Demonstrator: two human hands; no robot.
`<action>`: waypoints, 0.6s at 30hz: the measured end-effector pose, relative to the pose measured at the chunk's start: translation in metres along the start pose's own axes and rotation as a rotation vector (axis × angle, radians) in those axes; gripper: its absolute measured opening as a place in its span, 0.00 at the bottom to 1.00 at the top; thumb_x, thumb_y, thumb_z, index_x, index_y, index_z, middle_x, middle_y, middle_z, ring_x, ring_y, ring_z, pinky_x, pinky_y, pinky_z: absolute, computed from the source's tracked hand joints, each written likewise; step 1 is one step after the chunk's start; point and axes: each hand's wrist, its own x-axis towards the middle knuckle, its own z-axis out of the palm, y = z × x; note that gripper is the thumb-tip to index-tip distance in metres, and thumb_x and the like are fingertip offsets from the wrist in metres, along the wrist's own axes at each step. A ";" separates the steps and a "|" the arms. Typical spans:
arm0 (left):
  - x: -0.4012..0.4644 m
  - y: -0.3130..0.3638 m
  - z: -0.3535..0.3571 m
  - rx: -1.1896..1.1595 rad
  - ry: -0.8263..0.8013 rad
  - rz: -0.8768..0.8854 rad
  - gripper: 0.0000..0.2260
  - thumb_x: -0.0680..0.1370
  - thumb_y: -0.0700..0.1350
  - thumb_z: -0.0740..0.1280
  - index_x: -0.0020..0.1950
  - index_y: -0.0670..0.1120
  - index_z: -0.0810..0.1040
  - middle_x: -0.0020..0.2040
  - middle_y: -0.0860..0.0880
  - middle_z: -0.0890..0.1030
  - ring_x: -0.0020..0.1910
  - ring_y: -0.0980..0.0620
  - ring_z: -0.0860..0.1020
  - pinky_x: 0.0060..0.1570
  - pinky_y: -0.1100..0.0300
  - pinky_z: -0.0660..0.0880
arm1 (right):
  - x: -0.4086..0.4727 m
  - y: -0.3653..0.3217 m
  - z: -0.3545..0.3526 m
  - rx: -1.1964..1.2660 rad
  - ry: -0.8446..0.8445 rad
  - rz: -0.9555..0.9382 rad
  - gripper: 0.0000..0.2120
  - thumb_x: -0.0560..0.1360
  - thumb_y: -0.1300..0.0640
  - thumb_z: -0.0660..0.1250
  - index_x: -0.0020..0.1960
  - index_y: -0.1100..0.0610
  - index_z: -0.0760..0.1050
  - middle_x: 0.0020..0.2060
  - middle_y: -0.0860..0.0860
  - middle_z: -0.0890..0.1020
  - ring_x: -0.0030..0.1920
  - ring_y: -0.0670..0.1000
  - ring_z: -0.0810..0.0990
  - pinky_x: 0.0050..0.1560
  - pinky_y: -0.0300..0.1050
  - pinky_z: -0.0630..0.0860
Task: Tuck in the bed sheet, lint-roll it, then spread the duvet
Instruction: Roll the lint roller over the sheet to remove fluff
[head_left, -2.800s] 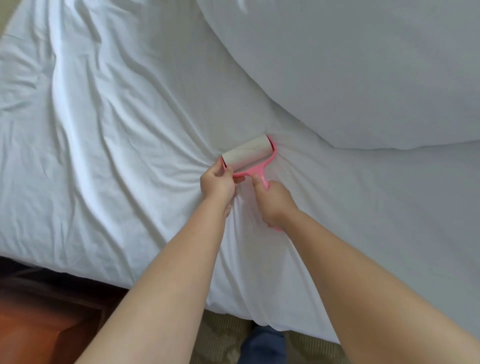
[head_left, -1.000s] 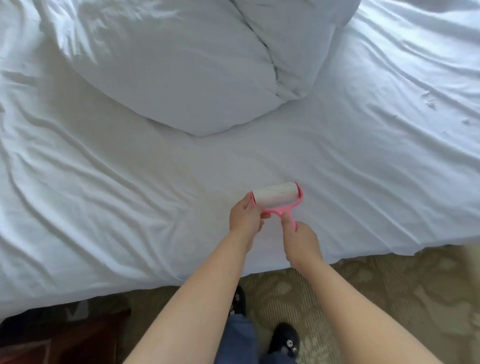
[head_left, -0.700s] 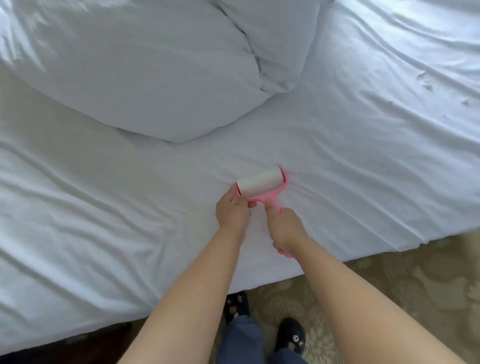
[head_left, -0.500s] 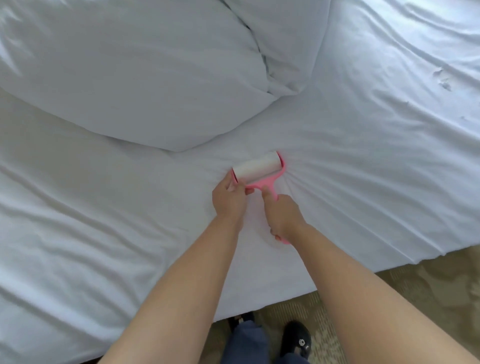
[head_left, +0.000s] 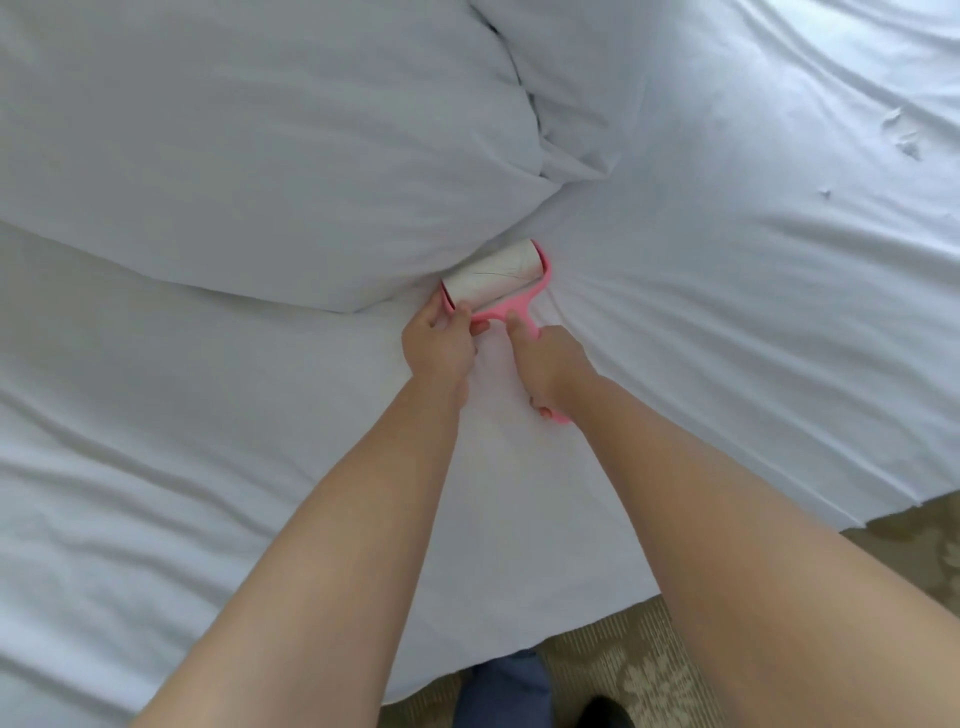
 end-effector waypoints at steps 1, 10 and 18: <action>-0.003 0.000 0.000 0.006 0.003 -0.008 0.17 0.80 0.37 0.63 0.69 0.48 0.73 0.56 0.38 0.81 0.18 0.63 0.71 0.19 0.72 0.63 | -0.003 0.001 -0.001 -0.005 0.001 0.002 0.28 0.78 0.35 0.49 0.55 0.59 0.70 0.32 0.53 0.73 0.28 0.53 0.73 0.28 0.41 0.69; -0.089 -0.056 -0.013 0.037 0.002 -0.094 0.18 0.80 0.38 0.62 0.69 0.51 0.73 0.55 0.40 0.82 0.19 0.63 0.72 0.18 0.70 0.63 | -0.079 0.070 -0.007 -0.065 -0.012 0.014 0.27 0.79 0.37 0.48 0.49 0.60 0.70 0.32 0.53 0.72 0.29 0.54 0.72 0.27 0.40 0.66; -0.180 -0.096 -0.015 -0.003 -0.038 -0.158 0.15 0.81 0.39 0.62 0.64 0.53 0.74 0.46 0.40 0.82 0.18 0.62 0.70 0.19 0.67 0.58 | -0.158 0.135 -0.029 -0.073 0.035 -0.053 0.29 0.78 0.34 0.46 0.37 0.57 0.69 0.32 0.53 0.73 0.31 0.53 0.71 0.33 0.44 0.67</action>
